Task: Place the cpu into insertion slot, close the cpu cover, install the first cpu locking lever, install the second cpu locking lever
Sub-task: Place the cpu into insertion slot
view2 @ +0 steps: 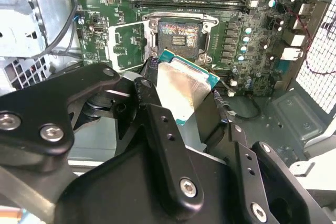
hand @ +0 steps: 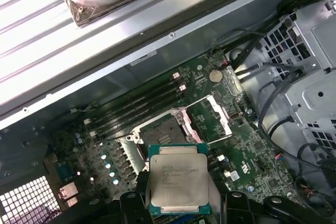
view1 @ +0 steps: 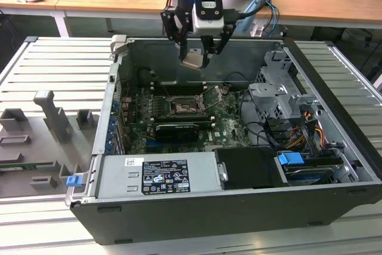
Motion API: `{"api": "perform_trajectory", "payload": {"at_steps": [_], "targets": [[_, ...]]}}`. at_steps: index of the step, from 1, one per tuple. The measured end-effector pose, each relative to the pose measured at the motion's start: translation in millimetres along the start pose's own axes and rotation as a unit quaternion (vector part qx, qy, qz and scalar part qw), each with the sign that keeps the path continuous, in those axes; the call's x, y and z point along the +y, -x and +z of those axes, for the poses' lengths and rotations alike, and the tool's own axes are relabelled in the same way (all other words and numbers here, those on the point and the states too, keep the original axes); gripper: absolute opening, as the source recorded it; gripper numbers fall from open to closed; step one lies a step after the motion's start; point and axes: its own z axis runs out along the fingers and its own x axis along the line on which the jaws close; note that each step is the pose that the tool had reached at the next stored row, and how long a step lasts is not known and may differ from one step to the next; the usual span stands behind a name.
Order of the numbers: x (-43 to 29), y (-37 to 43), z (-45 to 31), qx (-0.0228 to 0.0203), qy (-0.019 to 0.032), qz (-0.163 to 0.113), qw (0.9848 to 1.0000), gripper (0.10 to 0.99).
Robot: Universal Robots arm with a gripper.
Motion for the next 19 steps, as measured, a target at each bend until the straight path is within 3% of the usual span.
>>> {"api": "perform_trajectory", "payload": {"at_steps": [4, 11, 18, 19], "targets": [[-0.1, 0.0, 1.2, -0.0025, 0.0007, 0.029, 0.9996, 0.529], [-0.2, 0.1, 2.9, -0.0067, 0.0017, 0.078, 0.9970, 0.529], [-0.4, 0.1, 5.2, -0.0101, 0.0026, 0.116, 0.9932, 0.529], [-0.5, 0.1, 6.3, -0.0112, 0.0024, 0.126, 0.9920, 0.529]]}}
